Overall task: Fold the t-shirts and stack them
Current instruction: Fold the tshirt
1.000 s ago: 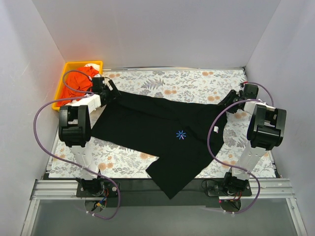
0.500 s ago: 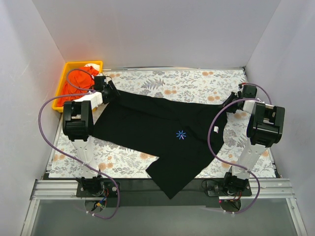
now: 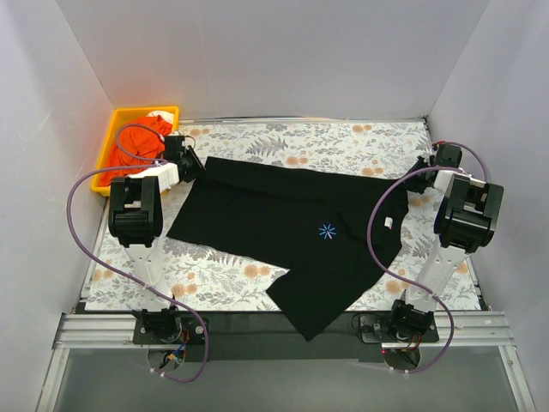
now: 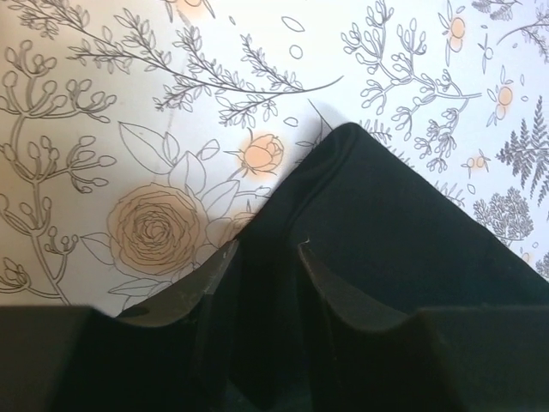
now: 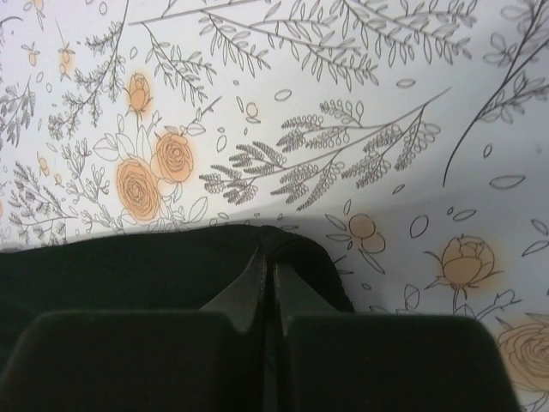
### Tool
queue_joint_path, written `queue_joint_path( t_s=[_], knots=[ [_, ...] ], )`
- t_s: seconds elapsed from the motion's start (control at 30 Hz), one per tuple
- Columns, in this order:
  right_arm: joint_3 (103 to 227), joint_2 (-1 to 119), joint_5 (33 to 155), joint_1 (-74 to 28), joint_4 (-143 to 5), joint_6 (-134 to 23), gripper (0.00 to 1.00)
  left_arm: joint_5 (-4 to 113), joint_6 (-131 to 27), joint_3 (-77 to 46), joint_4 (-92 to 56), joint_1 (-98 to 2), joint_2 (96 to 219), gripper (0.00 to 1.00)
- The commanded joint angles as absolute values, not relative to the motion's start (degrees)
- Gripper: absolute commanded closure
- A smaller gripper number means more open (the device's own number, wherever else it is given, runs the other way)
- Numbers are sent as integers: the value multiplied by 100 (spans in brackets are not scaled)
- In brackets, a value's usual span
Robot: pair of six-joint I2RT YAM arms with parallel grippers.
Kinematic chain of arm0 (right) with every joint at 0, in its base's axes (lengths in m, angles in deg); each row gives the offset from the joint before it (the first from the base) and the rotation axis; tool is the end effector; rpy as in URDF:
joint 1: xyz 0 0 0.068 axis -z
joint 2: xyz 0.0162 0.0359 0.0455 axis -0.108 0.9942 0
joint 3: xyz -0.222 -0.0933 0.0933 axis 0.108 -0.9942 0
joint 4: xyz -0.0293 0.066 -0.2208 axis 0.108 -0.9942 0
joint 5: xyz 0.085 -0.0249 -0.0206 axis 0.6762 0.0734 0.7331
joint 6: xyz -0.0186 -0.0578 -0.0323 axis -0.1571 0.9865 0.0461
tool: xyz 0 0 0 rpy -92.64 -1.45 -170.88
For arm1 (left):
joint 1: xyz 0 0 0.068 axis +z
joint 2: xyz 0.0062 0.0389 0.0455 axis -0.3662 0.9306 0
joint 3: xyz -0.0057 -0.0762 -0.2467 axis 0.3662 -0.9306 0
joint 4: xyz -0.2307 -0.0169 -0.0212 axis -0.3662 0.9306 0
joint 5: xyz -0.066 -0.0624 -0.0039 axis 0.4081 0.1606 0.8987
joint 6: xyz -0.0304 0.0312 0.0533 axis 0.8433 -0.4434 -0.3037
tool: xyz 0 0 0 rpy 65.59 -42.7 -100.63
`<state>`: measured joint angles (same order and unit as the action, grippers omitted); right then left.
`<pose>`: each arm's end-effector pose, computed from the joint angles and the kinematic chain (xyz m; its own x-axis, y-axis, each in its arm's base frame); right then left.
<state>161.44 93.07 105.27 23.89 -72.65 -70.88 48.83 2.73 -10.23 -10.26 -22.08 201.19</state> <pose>0.3950 -0.1067 0.1444 -0.6182 0.5722 -0.5389 0.3330 0.8117 0.4799 0.4277 -0.0071 0.1394 -0.3281 -0.9144 -0.2372 -0.6572 0.4013 -0.6380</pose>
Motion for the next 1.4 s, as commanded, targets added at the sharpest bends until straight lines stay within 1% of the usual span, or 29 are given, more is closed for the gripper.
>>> queue_joint_path(
  t_s=[0.0,0.03,0.07,0.2,0.3,0.4,0.43,0.63,0.9,1.37],
  knots=[
    [16574,9428,10298,2439,-7273,-6897,99,4977,348,-1003,-668,-2218,20030,68],
    [16601,9472,10316,2439,-7343,-6853,99,5012,427,-1021,-668,-2218,19968,63],
    [16644,9481,10325,2439,-7361,-6826,99,5021,471,-1056,-668,-2218,19907,54],
    [16575,9490,10360,2439,-7405,-6730,99,5118,779,-1424,-826,-2218,19406,34],
    [16487,9455,10386,2439,-7396,-6677,99,5389,893,-1899,-1098,-2218,19028,31],
    [16443,9437,10413,2439,-7405,-6651,99,5539,798,-2268,-1248,-2227,18869,30],
    [16434,9437,10422,2439,-7405,-6642,99,5662,718,-2373,-1396,-2236,18834,27],
    [16399,9481,10474,2439,-7405,-6580,99,6040,25,-2884,-2283,-2245,18588,27],
    [16425,9481,10536,2439,-7405,-6483,99,6339,-635,-2919,-2619,-2236,18465,24],
    [16478,9490,10571,2439,-7405,-6413,99,6902,-1462,-3025,-2663,-2236,18332,33]
  ],
)
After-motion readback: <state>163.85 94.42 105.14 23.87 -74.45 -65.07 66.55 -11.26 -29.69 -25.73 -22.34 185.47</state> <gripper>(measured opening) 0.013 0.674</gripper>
